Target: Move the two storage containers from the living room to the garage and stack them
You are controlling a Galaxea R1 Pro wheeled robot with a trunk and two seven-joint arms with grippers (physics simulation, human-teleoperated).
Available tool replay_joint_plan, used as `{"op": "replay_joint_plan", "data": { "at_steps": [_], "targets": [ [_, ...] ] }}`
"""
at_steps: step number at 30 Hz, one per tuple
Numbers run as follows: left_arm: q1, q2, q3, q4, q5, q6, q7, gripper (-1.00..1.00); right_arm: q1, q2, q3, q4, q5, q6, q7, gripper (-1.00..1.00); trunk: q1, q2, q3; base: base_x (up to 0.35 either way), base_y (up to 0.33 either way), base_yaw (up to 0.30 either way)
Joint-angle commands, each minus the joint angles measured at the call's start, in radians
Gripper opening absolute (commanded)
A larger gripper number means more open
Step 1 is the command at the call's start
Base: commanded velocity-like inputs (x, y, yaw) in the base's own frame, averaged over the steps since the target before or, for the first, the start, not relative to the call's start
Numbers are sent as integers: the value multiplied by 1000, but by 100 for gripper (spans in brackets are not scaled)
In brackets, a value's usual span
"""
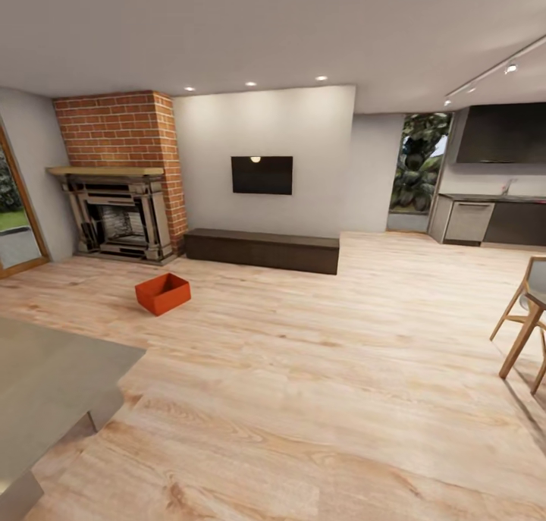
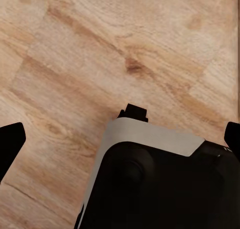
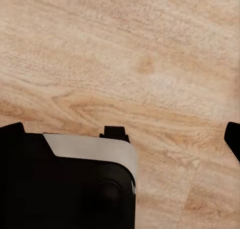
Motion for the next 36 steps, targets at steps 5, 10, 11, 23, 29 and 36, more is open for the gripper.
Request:
{"op": "replay_joint_plan", "data": {
  "at_steps": [5, 10, 11, 23, 29, 36],
  "targets": [
    [0, 0, 4, 1, 3, -4, 2, 100, -1, 0, -1, 3, 6, -4, -4, 100, 1, -1, -1, 322, 0, 0],
    [0, 0, 4, 1, 3, -4, 2, 100, -1, 1, -2, 3, 6, -4, -5, 100, 1, -1, -1, 322, 0, 0],
    [0, 0, 4, 1, 3, -4, 2, 100, -1, 1, -2, 3, 6, -4, -5, 100, 1, -1, -1, 322, 0, 0],
    [0, 0, 4, 1, 3, -4, 2, 100, -1, 0, -1, 3, 5, -7, -5, 100, 1, -1, -1, 322, 0, 0],
    [-1, 0, 4, 1, 3, -4, 2, 100, -1, -2, 4, 3, 9, -5, -2, 100, 1, -1, -1, 322, 0, 0],
    [-1, 0, 4, 1, 3, -4, 2, 100, -1, -3, 5, 3, 9, -5, 0, 100, 1, -1, -1, 322, 0, 0]
  ]
}}
